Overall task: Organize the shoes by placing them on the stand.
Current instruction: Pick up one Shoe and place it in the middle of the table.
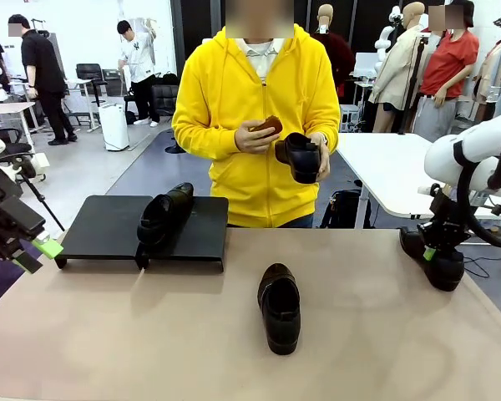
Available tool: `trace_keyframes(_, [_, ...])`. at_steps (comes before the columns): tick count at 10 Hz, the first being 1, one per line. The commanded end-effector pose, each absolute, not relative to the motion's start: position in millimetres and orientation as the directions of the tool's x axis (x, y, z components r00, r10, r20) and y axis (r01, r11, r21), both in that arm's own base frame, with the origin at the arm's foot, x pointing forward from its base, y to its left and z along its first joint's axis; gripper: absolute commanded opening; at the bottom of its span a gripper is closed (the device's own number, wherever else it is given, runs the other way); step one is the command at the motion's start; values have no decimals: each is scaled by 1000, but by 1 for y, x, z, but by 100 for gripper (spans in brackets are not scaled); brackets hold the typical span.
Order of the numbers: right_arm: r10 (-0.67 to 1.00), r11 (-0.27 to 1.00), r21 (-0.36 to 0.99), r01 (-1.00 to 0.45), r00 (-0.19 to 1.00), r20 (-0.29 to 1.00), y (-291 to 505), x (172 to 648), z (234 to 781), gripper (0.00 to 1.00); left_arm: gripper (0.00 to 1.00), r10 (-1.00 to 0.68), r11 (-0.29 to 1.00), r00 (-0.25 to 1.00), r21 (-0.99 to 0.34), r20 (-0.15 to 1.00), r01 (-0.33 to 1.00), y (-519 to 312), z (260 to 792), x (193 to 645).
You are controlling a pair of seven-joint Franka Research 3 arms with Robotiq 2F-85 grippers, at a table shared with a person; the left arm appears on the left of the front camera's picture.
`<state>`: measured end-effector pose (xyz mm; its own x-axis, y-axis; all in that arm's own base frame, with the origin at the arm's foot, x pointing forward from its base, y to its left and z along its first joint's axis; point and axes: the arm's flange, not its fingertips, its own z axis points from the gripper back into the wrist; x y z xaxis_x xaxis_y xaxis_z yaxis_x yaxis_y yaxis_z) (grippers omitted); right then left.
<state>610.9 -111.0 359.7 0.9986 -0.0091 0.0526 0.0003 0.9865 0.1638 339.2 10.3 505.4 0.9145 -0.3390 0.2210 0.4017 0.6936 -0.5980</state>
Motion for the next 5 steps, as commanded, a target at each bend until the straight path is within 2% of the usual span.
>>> trace_keyframes(1, [-42,983,184,16,990,136,-114,583,394,0,100,-338,684,915,-609,222,401,12,508,339])
trace_keyframes(3, [-164,966,216,142,983,86,-101,518,476,0,100,-338,684,915,-609,222,401,12,508,339])
trace_keyframes(5, [-228,957,199,212,972,58,-82,432,524,0,100,-338,684,915,-609,222,401,12,508,339])
